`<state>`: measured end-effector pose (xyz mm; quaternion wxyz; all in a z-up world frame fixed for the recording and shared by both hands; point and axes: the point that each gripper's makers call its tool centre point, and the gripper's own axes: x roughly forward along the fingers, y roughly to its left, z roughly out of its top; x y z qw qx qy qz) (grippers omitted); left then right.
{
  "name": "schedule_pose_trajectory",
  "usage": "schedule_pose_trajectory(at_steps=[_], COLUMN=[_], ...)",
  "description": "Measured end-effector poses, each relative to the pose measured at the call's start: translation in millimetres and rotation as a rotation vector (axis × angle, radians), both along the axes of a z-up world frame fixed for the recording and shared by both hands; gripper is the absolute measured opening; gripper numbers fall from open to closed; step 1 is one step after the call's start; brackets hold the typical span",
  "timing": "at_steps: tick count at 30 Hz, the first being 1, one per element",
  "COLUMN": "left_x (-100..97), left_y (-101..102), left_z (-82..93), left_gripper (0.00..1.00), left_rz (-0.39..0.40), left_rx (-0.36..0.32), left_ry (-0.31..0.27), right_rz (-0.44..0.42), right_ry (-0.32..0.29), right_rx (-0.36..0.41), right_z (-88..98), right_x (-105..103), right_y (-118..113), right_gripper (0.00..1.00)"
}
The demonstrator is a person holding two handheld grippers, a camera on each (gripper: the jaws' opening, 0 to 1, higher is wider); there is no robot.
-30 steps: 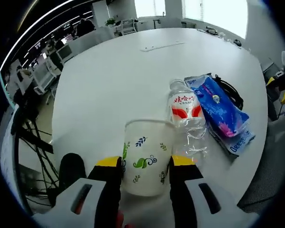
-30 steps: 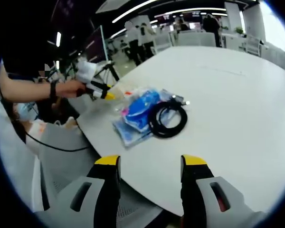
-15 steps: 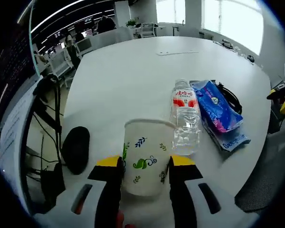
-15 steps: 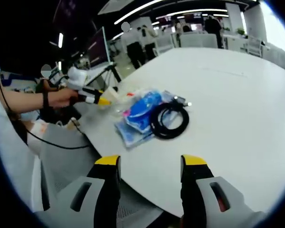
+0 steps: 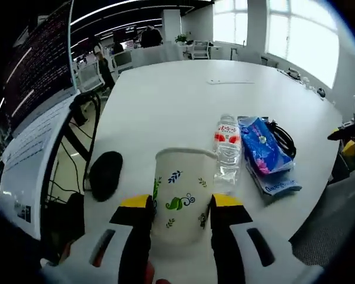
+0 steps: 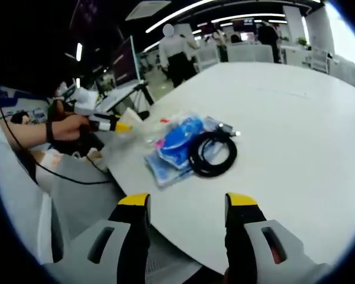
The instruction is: Arrange the tabletop items into an orderly group along one side of the table until the central work area is clear of visible clutter.
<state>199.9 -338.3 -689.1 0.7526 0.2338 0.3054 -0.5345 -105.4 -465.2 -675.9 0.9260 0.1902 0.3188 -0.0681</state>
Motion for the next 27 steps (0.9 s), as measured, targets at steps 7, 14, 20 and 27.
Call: schedule_pose_trajectory(at_steps=[7, 14, 20, 27], left_x=[-13.7, -33.9, -46.5, -70.1], left_y=[1, -1, -6, -15], left_z=[9.8, 16.6, 21.4, 33.2], left_gripper=[0.38, 0.38, 0.38, 0.38], left_rz=[0.009, -0.016, -0.064, -0.139], left_rx=[-0.044, -0.07, -0.083, -0.097], left_ry=[0.014, 0.021, 0.014, -0.009], right_rz=[0.028, 0.069, 0.11, 0.168], right_ry=[-0.003, -0.015, -0.025, -0.041], right_rx=[0.001, -0.003, -0.014, -0.017], right_z=[1.6, 9.0, 13.1, 21.0], right_x=[2, 12, 24, 37], right_y=[2, 4, 6, 13], right_gripper=[0.49, 0.48, 0.48, 0.48])
